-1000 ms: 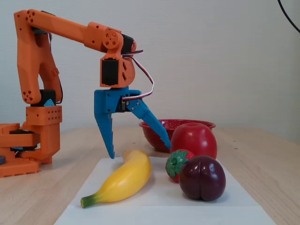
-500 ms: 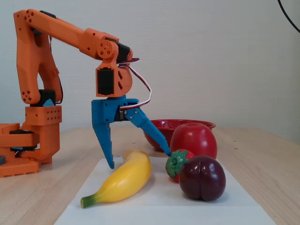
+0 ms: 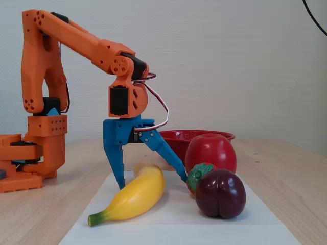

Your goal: Grasp the banana and put it in the red bowl

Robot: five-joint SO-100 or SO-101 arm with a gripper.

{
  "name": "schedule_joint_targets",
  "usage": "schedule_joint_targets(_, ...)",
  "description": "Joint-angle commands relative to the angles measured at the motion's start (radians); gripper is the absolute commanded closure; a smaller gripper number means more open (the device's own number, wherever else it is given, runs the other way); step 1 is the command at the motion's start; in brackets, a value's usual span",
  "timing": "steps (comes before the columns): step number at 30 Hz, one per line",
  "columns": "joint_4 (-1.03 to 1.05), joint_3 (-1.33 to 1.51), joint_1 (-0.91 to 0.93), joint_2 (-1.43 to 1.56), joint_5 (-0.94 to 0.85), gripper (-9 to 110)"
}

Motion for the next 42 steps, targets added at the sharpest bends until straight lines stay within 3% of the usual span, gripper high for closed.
schedule_joint_targets(1, -0.040, -0.020, -0.015, 0.031, 0.023, 51)
schedule_joint_targets(11, -0.066, 0.002, -0.012, 0.023, 0.028, 61)
schedule_joint_targets(24, -0.031, -0.034, -0.012, 0.049, 0.028, 101)
schedule_joint_targets(42, 0.471, -0.497, 0.044, 0.153, -0.117, 101)
